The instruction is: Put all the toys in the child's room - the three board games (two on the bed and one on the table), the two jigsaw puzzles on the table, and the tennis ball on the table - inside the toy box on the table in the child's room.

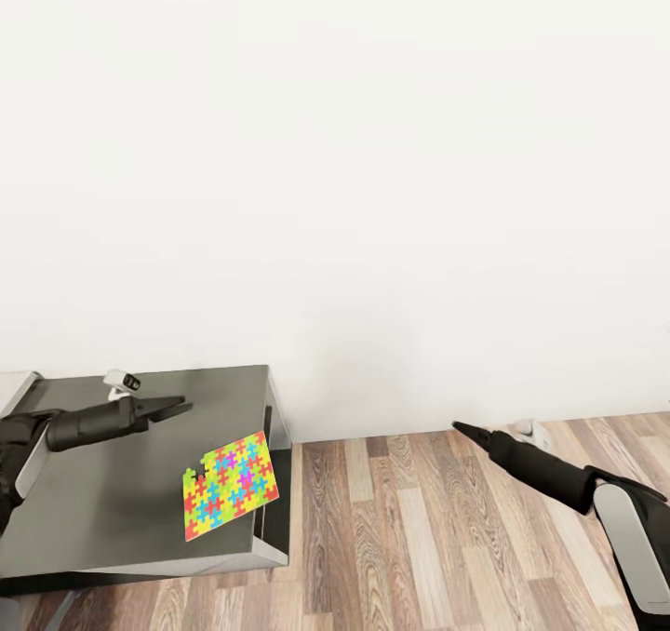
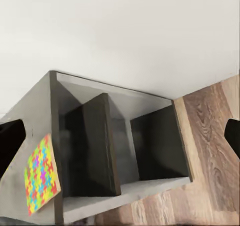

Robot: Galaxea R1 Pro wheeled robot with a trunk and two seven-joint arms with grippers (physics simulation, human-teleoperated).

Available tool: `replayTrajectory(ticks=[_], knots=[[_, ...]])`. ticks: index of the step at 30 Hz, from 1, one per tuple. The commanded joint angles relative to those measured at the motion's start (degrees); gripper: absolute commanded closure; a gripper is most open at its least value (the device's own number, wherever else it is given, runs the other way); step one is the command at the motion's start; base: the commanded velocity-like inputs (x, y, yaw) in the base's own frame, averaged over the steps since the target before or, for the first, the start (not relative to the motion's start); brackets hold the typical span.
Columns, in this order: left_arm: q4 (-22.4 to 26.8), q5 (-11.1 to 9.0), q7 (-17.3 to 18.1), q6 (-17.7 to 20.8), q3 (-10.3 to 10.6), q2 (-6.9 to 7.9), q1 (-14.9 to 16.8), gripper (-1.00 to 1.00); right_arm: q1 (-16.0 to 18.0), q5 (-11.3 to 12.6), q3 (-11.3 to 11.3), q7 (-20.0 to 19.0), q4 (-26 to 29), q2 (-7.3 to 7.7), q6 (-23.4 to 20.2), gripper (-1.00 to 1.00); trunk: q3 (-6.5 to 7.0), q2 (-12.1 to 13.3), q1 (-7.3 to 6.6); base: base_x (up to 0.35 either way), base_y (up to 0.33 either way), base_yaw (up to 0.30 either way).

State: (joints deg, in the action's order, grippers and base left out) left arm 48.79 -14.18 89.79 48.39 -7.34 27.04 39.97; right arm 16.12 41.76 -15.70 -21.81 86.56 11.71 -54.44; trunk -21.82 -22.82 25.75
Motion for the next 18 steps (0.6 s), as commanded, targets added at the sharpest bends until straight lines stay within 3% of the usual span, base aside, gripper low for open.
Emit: replayTrajectory(ticks=[1, 5, 11, 18], knots=[[0.3, 0.4, 0.2, 0.7, 0.0, 0.02, 0.0, -1.0, 0.0, -0.5, -0.1, -3.3, 0.0, 0.03, -0.2, -1.0, -0.09, -0.1, 0.03, 0.0, 0.0, 0.0], [1.0, 0.9, 0.2, 0.9, 0.0, 0.03, -0.1, -1.0, 0.0, -0.5, -0.3, -8.4, -0.1, -0.15, -0.3, -1.0, -0.09, -0.1, 0.03, 0.0, 0.0, 0.0], [1.4, 0.9, 0.2, 1.2, 0.1, -0.02, -0.1, -1.0, -0.1, -0.1, -0.3, -9.8, -0.1, -0.43, -0.7, -1.0, 0.12, -0.1, 0.03, 0.0, 0.0, 0.0], [4.1, 0.9, 0.2, 3.9, 2.9, -0.2, -0.4, -1.0, -0.3, -0.1, -0.2, -12.5, -2.4, -0.66, -0.6, -1.0, 0.69, -0.1, 0.03, 0.0, 0.0, 0.0]])
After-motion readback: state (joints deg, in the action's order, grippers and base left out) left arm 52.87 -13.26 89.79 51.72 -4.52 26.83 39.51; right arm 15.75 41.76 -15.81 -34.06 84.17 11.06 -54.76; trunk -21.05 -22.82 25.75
